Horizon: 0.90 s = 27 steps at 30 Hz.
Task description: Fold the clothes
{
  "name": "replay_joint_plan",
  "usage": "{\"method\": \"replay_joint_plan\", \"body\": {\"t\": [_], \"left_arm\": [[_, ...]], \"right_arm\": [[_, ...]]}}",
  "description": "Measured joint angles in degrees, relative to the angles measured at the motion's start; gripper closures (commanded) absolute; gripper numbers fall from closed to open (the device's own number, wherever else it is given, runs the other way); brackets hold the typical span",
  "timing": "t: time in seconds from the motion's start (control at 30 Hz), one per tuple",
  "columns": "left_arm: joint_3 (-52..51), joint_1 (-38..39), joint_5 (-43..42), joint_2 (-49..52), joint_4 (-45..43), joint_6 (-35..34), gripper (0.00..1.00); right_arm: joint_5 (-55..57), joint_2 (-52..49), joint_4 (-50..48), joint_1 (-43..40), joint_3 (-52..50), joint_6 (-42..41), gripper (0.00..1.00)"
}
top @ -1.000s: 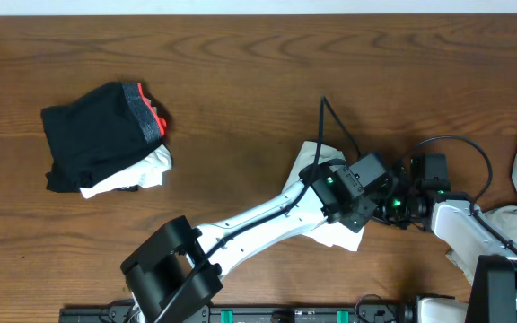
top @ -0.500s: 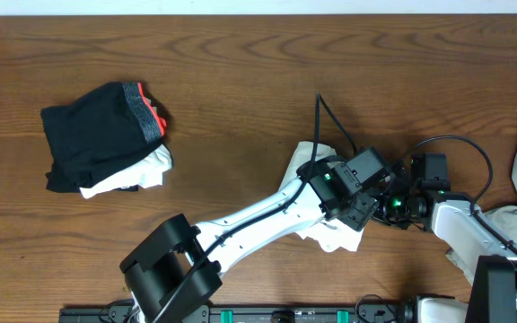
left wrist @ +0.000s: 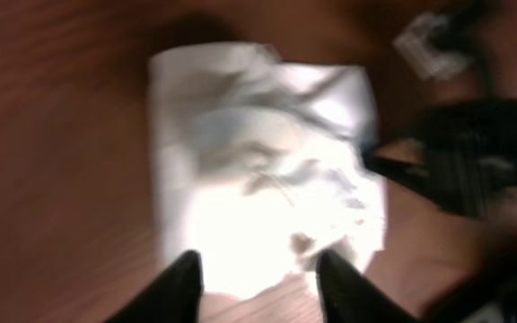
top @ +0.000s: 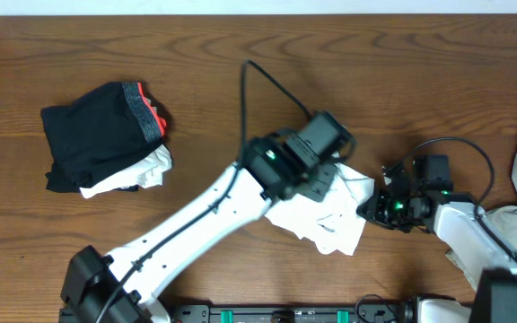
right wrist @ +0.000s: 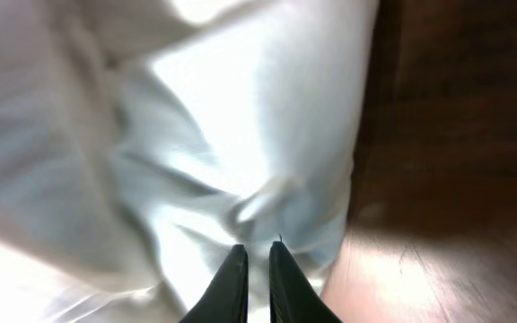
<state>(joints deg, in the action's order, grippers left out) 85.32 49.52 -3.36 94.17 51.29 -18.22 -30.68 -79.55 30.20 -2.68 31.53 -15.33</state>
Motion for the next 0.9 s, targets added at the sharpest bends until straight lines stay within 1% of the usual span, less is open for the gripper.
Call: {"method": "replay_joint_plan", "body": {"t": [0.07, 0.13, 0.2, 0.27, 0.4, 0.57, 0.73, 0.83, 0.9], "left_arm": [[-0.02, -2.16, 0.79, 0.52, 1.68, 0.04, 0.81], [-0.02, -4.68, 1.22, 1.33, 2.43, 0.02, 0.81], [-0.04, -7.02, 1.55, 1.90, 2.60, -0.02, 0.81], [-0.04, -9.22, 1.79, 2.12, 2.64, 0.00, 0.81], [-0.04, -12.98, 1.90, 2.12, 2.91, 0.00, 0.81], [-0.07, -16.28, 1.92, 2.12, 4.81, 0.00, 0.81], [-0.09, -17.22, 2.10, 2.12, 7.61, 0.00, 0.81], [-0.09, -17.22, 2.05, 2.12, 8.22, 0.00, 0.81], [-0.09, -17.22, 2.05, 2.12, 8.31, 0.00, 0.81]], "right_arm": [[0.07, 3.06, 3.23, -0.26, 1.99, 0.68, 0.94], [-0.11, 6.54, 6.19, -0.24, 5.18, 1.11, 0.99], [-0.87, 9.14, 7.67, 0.07, 8.31, 1.51, 0.99], [-2.73, 10.95, 6.25, 1.20, 10.54, 1.68, 0.99], [-6.38, 11.39, -1.99, 7.10, 11.52, 1.66, 0.99], [-4.94, 6.40, -13.68, 16.85, 11.54, -0.20, 0.99], [-2.91, -2.32, -25.51, 22.64, 11.54, -2.51, 0.99], [-2.01, -6.49, -26.93, 24.28, 11.56, -3.13, 0.99], [0.24, -8.31, -23.85, 24.22, 11.58, -3.48, 0.99]]}}
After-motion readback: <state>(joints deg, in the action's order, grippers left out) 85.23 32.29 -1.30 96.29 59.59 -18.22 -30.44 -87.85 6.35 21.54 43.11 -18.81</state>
